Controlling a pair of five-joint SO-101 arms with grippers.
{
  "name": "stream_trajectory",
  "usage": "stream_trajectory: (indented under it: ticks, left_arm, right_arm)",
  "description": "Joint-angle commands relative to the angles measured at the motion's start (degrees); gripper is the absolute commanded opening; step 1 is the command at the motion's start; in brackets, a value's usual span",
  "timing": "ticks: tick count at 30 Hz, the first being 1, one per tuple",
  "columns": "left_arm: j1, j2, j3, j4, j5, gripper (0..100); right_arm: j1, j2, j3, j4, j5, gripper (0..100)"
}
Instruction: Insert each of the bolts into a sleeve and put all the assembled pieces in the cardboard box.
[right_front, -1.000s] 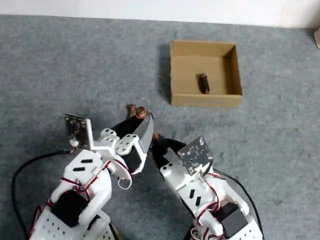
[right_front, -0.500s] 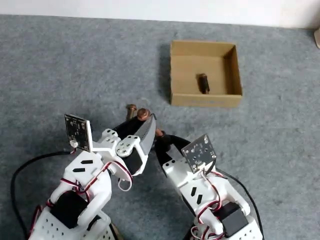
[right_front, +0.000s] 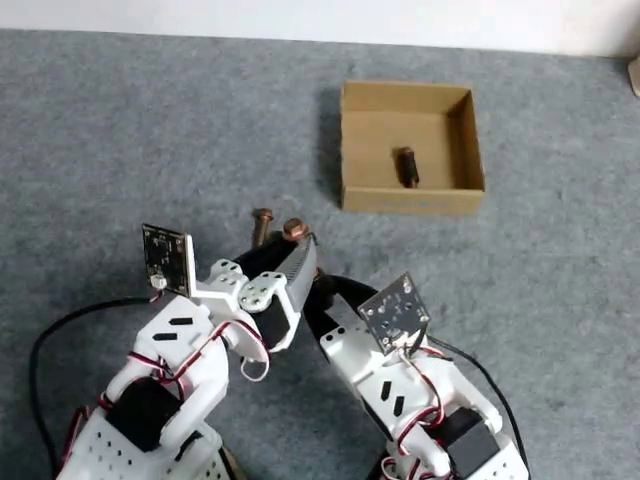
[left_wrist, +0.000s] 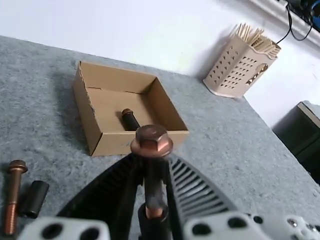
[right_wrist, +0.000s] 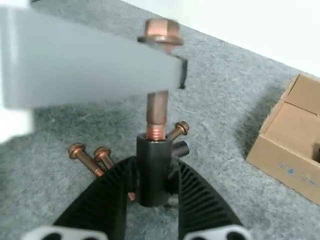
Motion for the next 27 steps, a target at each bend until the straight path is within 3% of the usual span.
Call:
stream_trajectory:
  ticks: [1,11,17,19,27]
  left_arm:
    - [0.2,0.0,-1.6,0.2,-0.1,1]
    - [2.6,0.0,0.0,1.8,-0.4,2]
    - [2.9,0.0,0.5,2.1,-0.2,31]
    - [2.9,-0.1,0.5,2.1,-0.1,35]
    - [2.5,-0.7,0.4,2.1,-0.2,25]
  right_arm:
    - [-0.5,-0.7,-5.3,0.0,-0.4,0.5]
    - [-0.5,-0.7,-6.8,1.3,-0.4,0.5]
    - [-0.4,-0.7,-6.6,-0.2,-0.4,0.5]
    - [-0.4,-0.7,-6.5,-0.2,-0.4,0.5]
    - [-0.4,-0.7,-2.9,-0.6,-0.4,0.5]
